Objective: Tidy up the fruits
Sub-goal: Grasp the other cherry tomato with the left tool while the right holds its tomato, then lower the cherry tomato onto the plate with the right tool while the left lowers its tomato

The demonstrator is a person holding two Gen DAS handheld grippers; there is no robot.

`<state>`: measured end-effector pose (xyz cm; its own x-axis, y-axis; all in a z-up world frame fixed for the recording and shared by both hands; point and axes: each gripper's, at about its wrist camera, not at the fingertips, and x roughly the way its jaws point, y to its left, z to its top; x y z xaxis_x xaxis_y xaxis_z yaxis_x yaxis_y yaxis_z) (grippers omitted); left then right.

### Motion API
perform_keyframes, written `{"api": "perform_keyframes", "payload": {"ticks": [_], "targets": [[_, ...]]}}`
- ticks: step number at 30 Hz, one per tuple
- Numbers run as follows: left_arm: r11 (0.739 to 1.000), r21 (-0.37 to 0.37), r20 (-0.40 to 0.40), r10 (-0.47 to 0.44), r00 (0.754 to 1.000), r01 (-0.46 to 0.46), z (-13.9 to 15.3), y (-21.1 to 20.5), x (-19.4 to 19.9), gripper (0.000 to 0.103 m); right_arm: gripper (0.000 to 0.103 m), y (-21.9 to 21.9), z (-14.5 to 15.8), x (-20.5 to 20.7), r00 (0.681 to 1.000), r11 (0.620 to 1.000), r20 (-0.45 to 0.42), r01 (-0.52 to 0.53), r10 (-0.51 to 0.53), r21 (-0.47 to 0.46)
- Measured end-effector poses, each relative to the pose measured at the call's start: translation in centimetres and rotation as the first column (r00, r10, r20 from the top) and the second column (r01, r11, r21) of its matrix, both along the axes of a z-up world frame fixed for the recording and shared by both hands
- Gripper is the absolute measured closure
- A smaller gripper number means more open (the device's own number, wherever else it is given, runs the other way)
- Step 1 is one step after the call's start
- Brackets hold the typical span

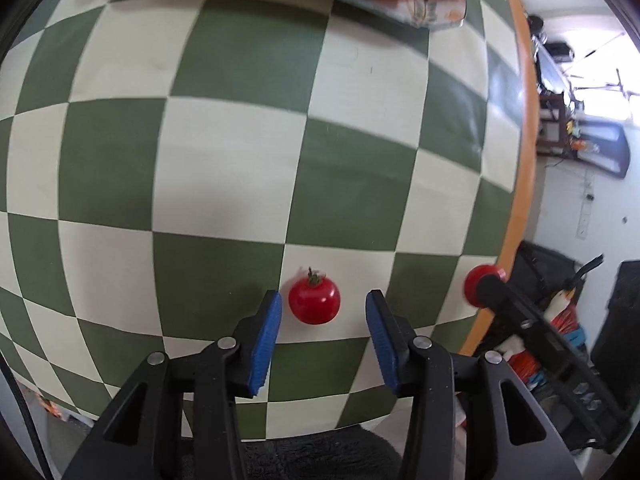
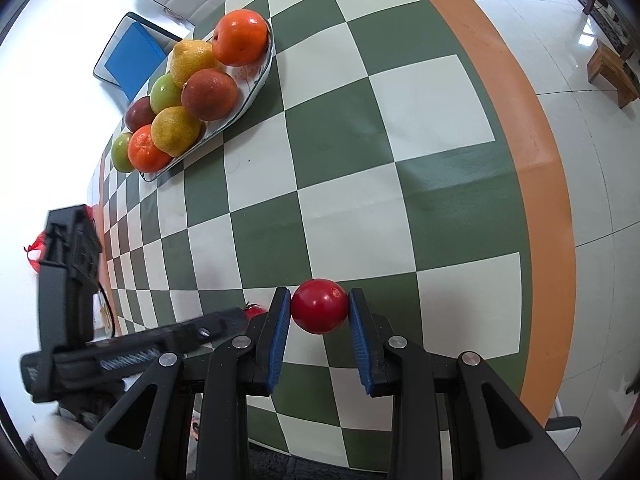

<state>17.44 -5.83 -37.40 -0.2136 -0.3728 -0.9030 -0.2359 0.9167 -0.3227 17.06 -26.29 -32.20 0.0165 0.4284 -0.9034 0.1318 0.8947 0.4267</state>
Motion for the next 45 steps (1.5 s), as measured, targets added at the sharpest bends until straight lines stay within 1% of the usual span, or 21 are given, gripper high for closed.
{"api": "perform_keyframes", "payload": {"ticks": [3,7,10,14,17,20,22,23,24,25,27,29,31,32,34,35,38,39,44,45], "targets": [[1.0,0.015,-0.027,-0.023,0.999,0.023,-1.2,-1.0,-0.1,0.061,0.071,-0.1,-0.1,0.0,1.0,1.0,-0.003,0.0,0.0,-0.003],[0.998,0.048,-0.005,-0.046,0.999,0.047,-1.5,-1.7,0.0,0.062,0.071,-0.4,-0.3,0.0,1.0,1.0,-0.008,0.003,-0.003,-0.007],[0.992,0.079,0.039,-0.101,0.994,0.098,-1.2,-2.5,0.2,0.075,0.071,-0.4,-0.5,-0.1,1.0,1.0,-0.011,0.006,-0.007,-0.008],[0.988,0.093,0.046,-0.129,0.991,0.124,-1.1,-3.2,0.4,0.075,0.071,-0.4,-0.7,0.1,1.0,1.0,-0.015,0.011,-0.011,-0.005],[0.995,0.066,0.061,-0.085,0.994,0.081,0.0,-2.4,0.9,0.075,0.071,-0.2,-0.6,0.6,1.0,1.0,-0.01,0.013,-0.013,0.001],[1.0,-0.013,0.074,0.02,0.997,-0.019,1.7,-0.2,1.8,0.075,0.071,-0.2,-0.2,1.2,1.0,1.0,0.002,0.018,-0.018,0.013],[0.99,-0.083,0.079,0.12,0.99,-0.113,3.0,1.3,3.2,0.075,0.071,-0.4,0.0,2.1,0.999,0.999,0.01,0.03,-0.03,0.026],[0.984,-0.104,0.082,0.154,0.985,-0.145,3.4,1.8,3.7,0.075,0.071,-0.5,0.1,2.5,0.999,0.999,0.012,0.038,-0.039,0.036],[0.971,-0.139,0.088,0.207,0.974,-0.193,4.1,2.7,4.7,0.075,0.071,-0.6,0.2,3.3,0.998,0.997,0.017,0.052,-0.053,0.054],[0.962,-0.158,0.094,0.238,0.967,-0.221,4.5,3.2,5.4,0.075,0.071,-0.6,0.3,3.8,0.998,0.996,0.023,0.06,-0.061,0.064],[0.939,-0.187,0.112,0.311,0.944,-0.288,5.3,4.4,7.1,0.075,0.071,-0.4,0.5,5.8,0.996,0.993,0.047,0.072,-0.077,0.093],[0.918,-0.201,0.119,0.368,0.922,-0.341,5.3,5.3,8.5,0.075,0.071,0.1,0.4,7.6,0.994,0.988,0.056,0.085,-0.093,0.13],[0.891,-0.217,0.112,0.43,0.896,-0.4,4.7,6.2,9.3,0.075,0.071,0.9,0.2,10.0,0.993,0.981,0.066,0.09,-0.103,0.17],[0.873,-0.223,0.105,0.463,0.88,-0.433,4.4,6.8,9.7,0.075,0.071,1.2,0.1,10.9,0.992,0.98,0.069,0.088,-0.102,0.18],[0.829,-0.243,0.078,0.534,0.842,-0.503,3.4,7.7,10.2,0.075,0.071,2.1,-0.4,13.0,0.993,0.976,0.069,0.08,-0.095,0.201],[0.804,-0.253,0.058,0.568,0.821,-0.538,3.0,8.2,10.3,0.075,0.071,2.4,-0.6,13.7,0.994,0.976,0.068,0.073,-0.089,0.205],[0.742,-0.281,0.008,0.636,0.771,-0.609,1.7,9.4,10.2,0.075,0.071,3.6,-1.3,15.7,0.996,0.981,0.069,0.045,-0.059,0.19],[0.73,-0.283,-0.001,0.649,0.761,-0.623,1.7,10.0,9.6,0.075,0.071,4.0,-1.5,16.2,0.996,0.983,0.07,0.038,-0.051,0.179],[0.662,-0.304,-0.05,0.707,0.705,-0.685,0.3,9.6,9.7,0.075,0.071,4.8,-2.6,17.9,0.998,0.989,0.052,0.023,-0.031,0.147],[0.654,-0.308,-0.058,0.712,0.7,-0.691,0.3,9.3,9.7,0.075,0.071,4.9,-2.8,18.0,0.998,0.99,0.049,0.025,-0.032,0.142]]}}
